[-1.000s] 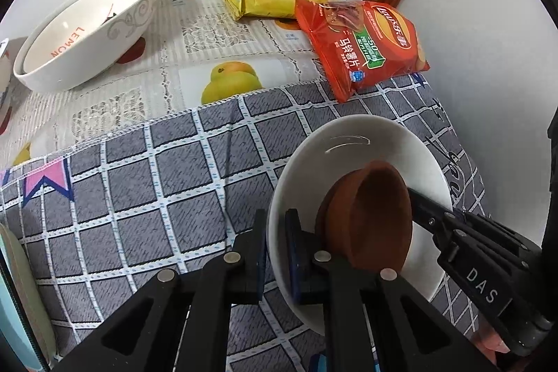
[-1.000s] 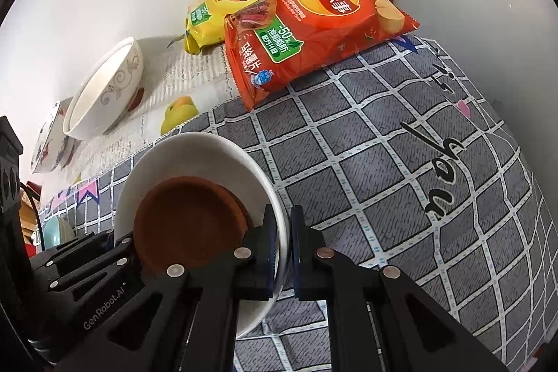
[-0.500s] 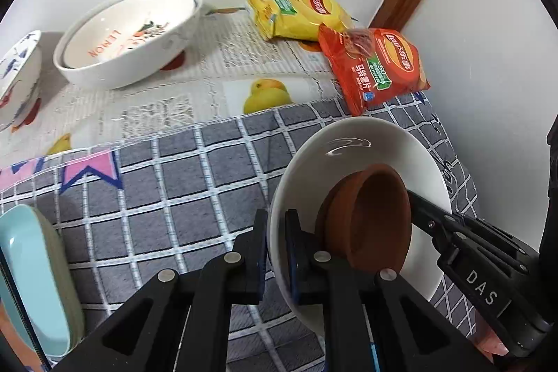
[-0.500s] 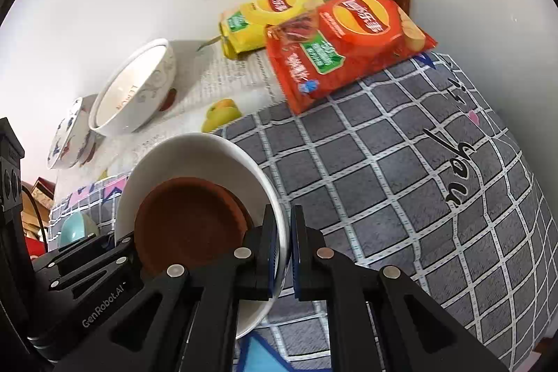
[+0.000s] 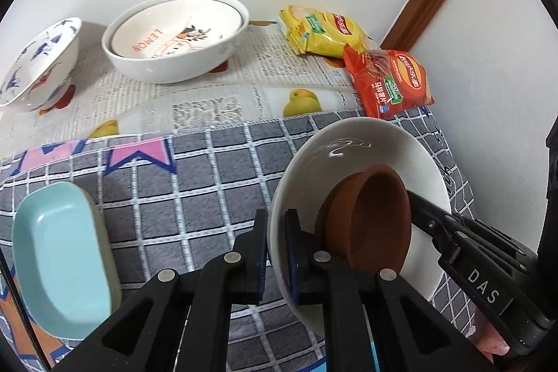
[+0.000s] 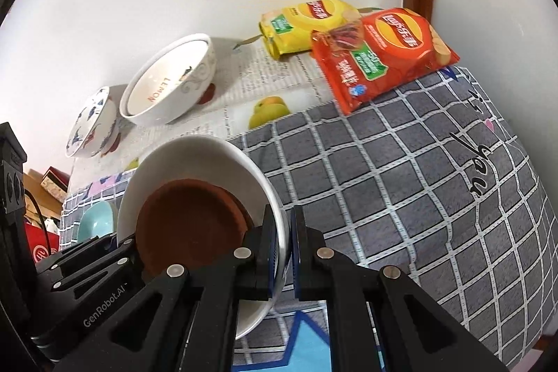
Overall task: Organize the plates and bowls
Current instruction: 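Carry the white bowl with both tools over the teal plate stack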
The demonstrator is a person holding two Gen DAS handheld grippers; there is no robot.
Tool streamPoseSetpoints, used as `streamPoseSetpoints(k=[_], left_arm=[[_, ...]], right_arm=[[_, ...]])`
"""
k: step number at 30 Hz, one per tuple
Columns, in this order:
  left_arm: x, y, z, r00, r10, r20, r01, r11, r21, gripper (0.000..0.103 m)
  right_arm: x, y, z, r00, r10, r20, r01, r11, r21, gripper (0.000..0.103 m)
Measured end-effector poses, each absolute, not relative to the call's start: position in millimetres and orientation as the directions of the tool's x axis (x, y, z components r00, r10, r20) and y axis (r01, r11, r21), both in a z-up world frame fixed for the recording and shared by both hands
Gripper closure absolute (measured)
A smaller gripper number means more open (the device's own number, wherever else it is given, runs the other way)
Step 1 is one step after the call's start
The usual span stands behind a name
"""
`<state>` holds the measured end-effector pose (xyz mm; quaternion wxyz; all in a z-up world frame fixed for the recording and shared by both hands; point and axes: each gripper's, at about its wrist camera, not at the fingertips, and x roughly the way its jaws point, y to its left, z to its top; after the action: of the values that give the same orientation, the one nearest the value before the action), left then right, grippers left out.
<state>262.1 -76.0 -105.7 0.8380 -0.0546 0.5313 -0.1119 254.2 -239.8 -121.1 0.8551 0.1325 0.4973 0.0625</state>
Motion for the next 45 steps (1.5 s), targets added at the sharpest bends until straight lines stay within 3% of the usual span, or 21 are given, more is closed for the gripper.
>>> streamPoseSetpoints(k=[45], left_arm=[[211.4, 40.5, -81.2, 0.474, -0.158, -0.866, -0.028, 0.981, -0.194, 0.094]], right_arm=[[222.5, -126.6, -93.0, 0.486, 0.327, -0.811, -0.139, 0.945, 0.297, 0.095]])
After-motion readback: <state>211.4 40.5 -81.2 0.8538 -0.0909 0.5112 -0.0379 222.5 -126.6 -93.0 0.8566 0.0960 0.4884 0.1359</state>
